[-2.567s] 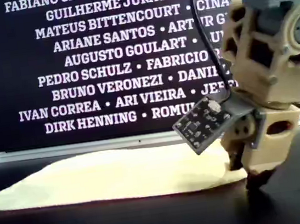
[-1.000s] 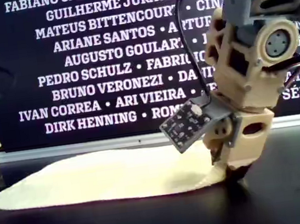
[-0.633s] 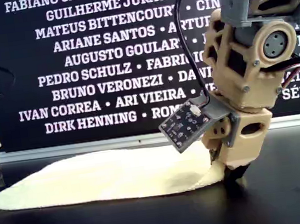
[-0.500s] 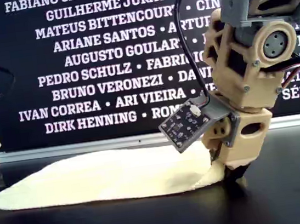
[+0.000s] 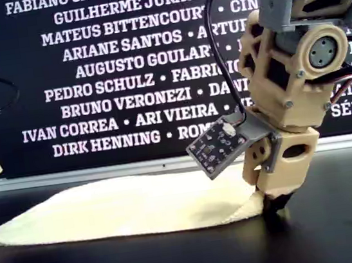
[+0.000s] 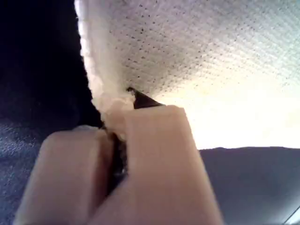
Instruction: Fold a cloth
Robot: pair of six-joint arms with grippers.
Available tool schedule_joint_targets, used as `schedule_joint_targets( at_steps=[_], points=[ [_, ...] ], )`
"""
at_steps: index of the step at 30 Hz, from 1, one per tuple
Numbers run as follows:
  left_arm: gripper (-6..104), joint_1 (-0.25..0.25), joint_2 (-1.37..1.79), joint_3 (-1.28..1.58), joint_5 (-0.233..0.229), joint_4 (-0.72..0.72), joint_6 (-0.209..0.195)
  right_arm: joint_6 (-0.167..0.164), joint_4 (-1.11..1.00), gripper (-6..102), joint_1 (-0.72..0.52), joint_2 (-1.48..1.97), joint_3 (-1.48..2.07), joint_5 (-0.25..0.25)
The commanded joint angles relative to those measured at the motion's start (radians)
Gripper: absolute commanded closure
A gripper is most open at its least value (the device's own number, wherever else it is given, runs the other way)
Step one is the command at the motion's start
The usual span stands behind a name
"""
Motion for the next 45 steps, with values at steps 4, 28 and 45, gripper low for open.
schedule_joint_targets(
  at_steps=[4,28,45],
  points=[
    [99,-0.035,0.009,0.011,0.009,0.020,-0.002,0.006,-0.014,96,0.005,0.067,0.052,-0.002],
    [99,-0.081,0.265,0.160,-0.009,0.107,0.012,0.003,-0.032,96,-0.009,0.275,0.149,0.006],
    [97,-0.075,0.229,-0.325,-0.012,0.100,0.014,-0.009,-0.034,96,-0.051,0.064,-0.400,0.018]
  ],
)
